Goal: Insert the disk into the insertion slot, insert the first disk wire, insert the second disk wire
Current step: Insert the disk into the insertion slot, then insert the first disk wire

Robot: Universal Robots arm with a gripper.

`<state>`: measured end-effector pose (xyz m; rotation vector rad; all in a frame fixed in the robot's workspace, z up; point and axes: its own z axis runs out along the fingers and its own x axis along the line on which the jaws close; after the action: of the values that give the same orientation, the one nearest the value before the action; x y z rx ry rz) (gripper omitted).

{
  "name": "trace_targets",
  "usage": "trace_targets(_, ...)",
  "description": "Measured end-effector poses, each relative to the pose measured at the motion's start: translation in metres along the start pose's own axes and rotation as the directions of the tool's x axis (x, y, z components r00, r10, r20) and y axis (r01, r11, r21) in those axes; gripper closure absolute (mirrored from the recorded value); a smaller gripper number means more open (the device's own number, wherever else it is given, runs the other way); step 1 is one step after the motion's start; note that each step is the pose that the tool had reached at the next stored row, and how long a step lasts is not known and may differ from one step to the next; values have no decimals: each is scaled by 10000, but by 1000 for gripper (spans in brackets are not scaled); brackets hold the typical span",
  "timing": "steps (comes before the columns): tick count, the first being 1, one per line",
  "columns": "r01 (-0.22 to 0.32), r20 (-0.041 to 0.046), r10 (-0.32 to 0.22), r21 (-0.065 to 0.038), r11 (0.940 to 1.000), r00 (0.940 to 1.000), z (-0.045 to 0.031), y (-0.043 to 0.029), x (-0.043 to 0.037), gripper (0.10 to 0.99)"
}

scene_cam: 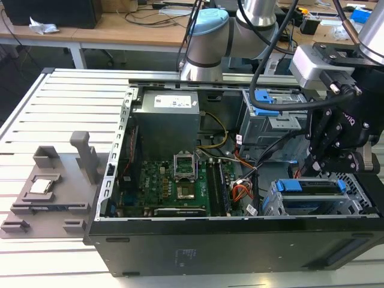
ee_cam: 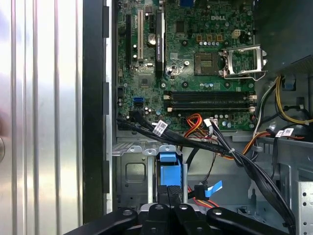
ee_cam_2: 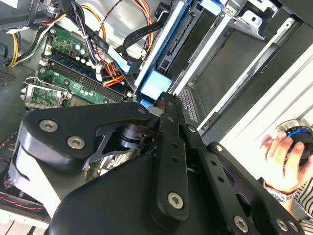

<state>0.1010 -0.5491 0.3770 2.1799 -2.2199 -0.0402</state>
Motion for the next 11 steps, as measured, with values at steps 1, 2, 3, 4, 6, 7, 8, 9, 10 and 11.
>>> trace_targets(1, 0, -1, 0, 0, 10000, 10000, 1, 0, 0, 980)
trace_targets(2, 0, -1, 0, 0, 10000, 10000, 1, 0, 0, 980)
trace_targets(3, 0, 0, 0, 0, 10000, 10000, 2, 0, 0, 980)
trace_targets(4, 0, 0, 0, 0, 10000, 10000, 3, 0, 0, 980)
trace_targets(6, 0, 2, 0, 0, 10000, 10000, 15, -27, 0, 980)
trace_targets(7, -1, 0, 1, -5, 10000, 10000, 26, -88, -4, 980)
trace_targets(8, -1, 0, 1, -9, 10000, 10000, 33, -137, -11, 980)
trace_targets(9, 0, -6, 0, -12, 10000, 10000, 37, -190, -29, 980)
trace_targets(10, 0, -8, 0, -14, 10000, 10000, 40, -226, -42, 980)
trace_targets(11, 0, -8, 0, -18, 10000, 10000, 46, -290, -76, 980)
